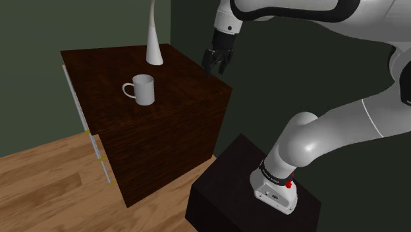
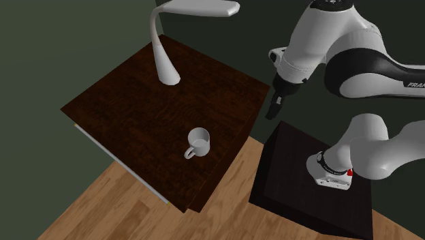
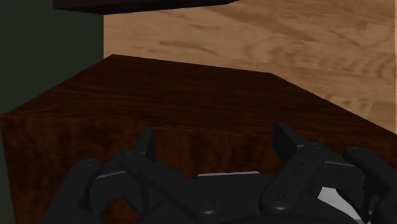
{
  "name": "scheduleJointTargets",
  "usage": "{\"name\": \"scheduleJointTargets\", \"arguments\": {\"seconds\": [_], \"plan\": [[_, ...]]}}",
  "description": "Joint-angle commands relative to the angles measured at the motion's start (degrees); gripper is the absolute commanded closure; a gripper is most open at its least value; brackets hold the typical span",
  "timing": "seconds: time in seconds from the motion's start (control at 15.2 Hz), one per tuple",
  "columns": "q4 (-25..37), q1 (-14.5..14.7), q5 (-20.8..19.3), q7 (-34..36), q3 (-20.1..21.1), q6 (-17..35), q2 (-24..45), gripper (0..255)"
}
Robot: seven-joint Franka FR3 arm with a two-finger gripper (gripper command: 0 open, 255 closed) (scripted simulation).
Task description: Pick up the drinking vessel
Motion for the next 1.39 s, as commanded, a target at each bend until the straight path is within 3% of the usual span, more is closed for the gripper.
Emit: {"name": "scheduleJointTargets", "arguments": {"seconds": [0.0,0.59,1.19,1.32], "plan": [[1.56,0.62,0.36,1.14,1.46,2.81,3.37,0],[11.79,2.25,-1.25,5.44,6.58,12.65,19.67,0],[27.42,4.39,-6.96,10.78,10.31,17.25,36.94,0],[26.06,4.43,-7.01,10.85,10.27,18.75,37.09,0]]}}
